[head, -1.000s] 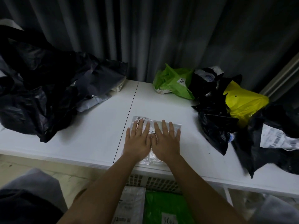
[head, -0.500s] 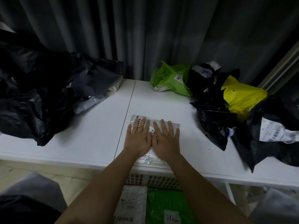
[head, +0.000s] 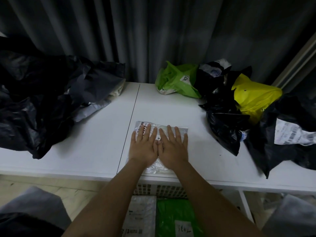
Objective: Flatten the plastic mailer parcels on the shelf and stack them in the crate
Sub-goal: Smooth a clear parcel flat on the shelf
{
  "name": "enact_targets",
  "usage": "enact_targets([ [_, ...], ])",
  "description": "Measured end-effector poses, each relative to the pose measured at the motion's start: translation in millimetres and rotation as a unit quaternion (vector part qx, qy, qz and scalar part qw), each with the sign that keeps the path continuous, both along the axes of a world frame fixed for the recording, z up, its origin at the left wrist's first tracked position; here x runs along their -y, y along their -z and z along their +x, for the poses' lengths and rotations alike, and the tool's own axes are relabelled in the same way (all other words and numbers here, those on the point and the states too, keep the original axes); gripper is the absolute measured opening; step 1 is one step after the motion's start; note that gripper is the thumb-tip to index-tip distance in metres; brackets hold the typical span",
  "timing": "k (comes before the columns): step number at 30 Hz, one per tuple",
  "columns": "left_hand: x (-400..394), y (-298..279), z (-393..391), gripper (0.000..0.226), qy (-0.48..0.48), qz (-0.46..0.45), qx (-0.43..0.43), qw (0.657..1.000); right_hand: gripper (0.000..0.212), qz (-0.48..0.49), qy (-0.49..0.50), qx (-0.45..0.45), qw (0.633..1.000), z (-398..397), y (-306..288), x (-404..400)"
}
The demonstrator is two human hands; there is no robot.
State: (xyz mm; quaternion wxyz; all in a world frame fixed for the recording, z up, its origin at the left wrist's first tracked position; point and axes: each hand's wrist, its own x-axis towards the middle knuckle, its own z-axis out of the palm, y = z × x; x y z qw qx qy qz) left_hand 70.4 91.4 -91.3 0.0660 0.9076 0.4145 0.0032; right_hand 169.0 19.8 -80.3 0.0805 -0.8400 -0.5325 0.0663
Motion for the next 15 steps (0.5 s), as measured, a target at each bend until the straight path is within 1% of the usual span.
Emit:
enact_targets([
  [3,1.2,0.0,0.6,0.061,-0.002,0.002,-0.004,1.000,0.088,-0.001,0.000,0.000,1.000,0.5,0.8,0.8],
  [8,1.7,-2.2,0.1,0.055,-0.002,0.000,-0.001,1.000,0.086,-0.006,-0.003,0.005,1.000,1.4,3.0,-0.2],
  [13,3.0,-1.9,-0.3,0.055,-0.003,0.001,-0.008,1.000,0.085,-0.009,-0.008,0.005,1.000,1.2,3.9,0.0],
  [15,3.2,-1.9,-0.2,0.054,-0.003,0.002,-0.011,1.000,0.075,-0.016,-0.008,0.003,1.000,1.9,3.9,-0.1],
])
